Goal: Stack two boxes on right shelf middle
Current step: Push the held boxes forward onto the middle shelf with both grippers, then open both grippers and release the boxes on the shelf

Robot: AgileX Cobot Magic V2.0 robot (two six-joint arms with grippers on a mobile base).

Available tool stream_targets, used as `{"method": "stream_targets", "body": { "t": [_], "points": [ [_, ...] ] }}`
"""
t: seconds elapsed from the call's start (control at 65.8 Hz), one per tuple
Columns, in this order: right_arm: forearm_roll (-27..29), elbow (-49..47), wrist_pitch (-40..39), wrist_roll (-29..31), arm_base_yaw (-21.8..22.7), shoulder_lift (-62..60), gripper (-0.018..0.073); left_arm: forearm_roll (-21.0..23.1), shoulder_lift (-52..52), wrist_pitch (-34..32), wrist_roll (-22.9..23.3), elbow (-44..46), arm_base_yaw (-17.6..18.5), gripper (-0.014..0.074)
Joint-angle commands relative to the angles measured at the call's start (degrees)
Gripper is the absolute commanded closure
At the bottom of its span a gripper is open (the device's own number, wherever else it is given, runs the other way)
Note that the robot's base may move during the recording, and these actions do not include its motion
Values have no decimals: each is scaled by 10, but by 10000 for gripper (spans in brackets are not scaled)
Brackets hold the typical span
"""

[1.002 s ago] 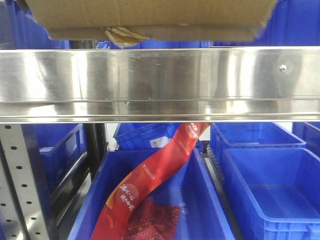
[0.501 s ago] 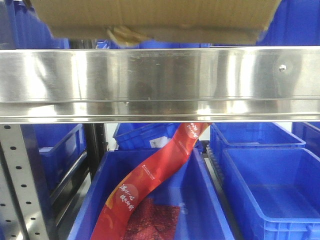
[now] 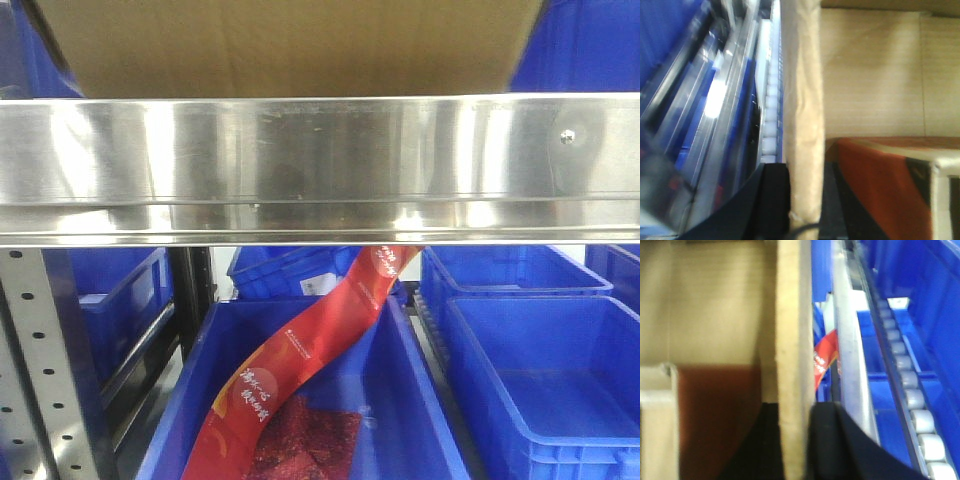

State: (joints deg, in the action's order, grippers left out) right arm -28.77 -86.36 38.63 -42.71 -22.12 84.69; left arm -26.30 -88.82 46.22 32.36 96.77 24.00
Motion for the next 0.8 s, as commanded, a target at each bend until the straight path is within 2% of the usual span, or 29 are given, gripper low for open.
{"method": "stream_targets", "body": {
  "t": [0.0,0.106,0.197,0.273,0.456,0.516,0.577,0.653,0.714,0.744,0.79],
  "points": [
    [-5,-5,-31,-2,4,0,349,24,-2,-35,-4,3,2,511],
    [-5,-5,-31,-2,4,0,226,13,-3,-44,-4,3,2,308],
    [-5,-5,-32,-2,4,0,162,7,-3,-48,-4,3,2,196],
    [-5,-12,-28,-2,4,0,148,4,-3,-54,-4,4,2,160],
    [-8,-52,-5,11,4,-4,148,1,1,-50,-4,26,2,170],
    [-8,-60,11,24,4,-6,166,2,5,-49,-4,34,3,195],
    [-8,-61,25,38,4,-7,230,2,9,-49,-4,38,3,271],
    [-8,-61,46,42,4,-7,406,1,10,-49,-4,40,3,464],
    [-8,-61,52,42,4,-8,636,1,10,-52,-4,40,3,675],
    [-8,-61,55,42,4,-10,727,3,12,-51,-6,40,3,704],
    [-8,-61,55,42,4,-14,723,14,15,-44,-8,40,3,703]
  ]
}}
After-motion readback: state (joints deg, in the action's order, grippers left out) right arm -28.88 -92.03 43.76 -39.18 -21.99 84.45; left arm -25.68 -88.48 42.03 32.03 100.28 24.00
